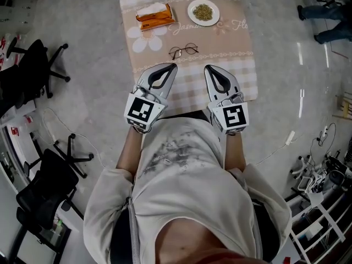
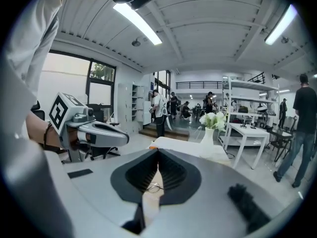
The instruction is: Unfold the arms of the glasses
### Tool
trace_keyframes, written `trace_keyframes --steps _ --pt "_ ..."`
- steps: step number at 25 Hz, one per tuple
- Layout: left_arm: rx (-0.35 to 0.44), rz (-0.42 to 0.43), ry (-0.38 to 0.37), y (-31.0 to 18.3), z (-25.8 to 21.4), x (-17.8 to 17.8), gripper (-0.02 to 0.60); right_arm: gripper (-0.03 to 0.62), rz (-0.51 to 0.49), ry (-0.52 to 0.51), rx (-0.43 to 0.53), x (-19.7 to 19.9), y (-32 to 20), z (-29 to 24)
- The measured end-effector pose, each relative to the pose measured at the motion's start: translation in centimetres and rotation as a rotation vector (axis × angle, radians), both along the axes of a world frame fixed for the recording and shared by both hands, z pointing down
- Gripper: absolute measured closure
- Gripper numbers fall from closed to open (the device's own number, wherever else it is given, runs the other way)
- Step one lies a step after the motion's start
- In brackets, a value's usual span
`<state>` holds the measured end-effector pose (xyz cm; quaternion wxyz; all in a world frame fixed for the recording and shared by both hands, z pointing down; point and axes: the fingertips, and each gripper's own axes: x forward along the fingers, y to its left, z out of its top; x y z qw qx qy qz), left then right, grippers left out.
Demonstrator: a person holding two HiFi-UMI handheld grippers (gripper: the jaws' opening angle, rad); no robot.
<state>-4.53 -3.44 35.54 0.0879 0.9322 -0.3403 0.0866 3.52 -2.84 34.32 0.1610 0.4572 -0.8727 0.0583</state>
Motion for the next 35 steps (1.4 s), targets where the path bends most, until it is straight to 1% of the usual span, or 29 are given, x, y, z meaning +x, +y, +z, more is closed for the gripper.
trace_keyframes --steps 8,15,20,27,35 --pt "-0.042 0.008 -0.022 -1.9 2.0 0.6 0.572 0.577 -0.016 0.015 -0.047 0.1 -2.3 2.1" --pt "-0.060 0.027 -0.056 -3.5 3.7 1.3 0.572 0.577 -0.024 0.030 -0.079 0.6 -3.9 4.0" --pt "-0.074 0.056 -0.089 -4.0 5.1 1.7 0.572 0.577 -0.035 0.037 -0.101 0.8 -4.8 5.3" --pt "-0.099 0.064 -0.115 -5.0 6.8 2.0 0.571 0.577 -0.040 0.052 -0.129 1.0 -5.8 7.0" --pt "-0.134 0.116 -0.172 -5.7 9.8 2.7 0.571 0.577 -0.029 0.071 -0.180 1.6 -6.2 9.9"
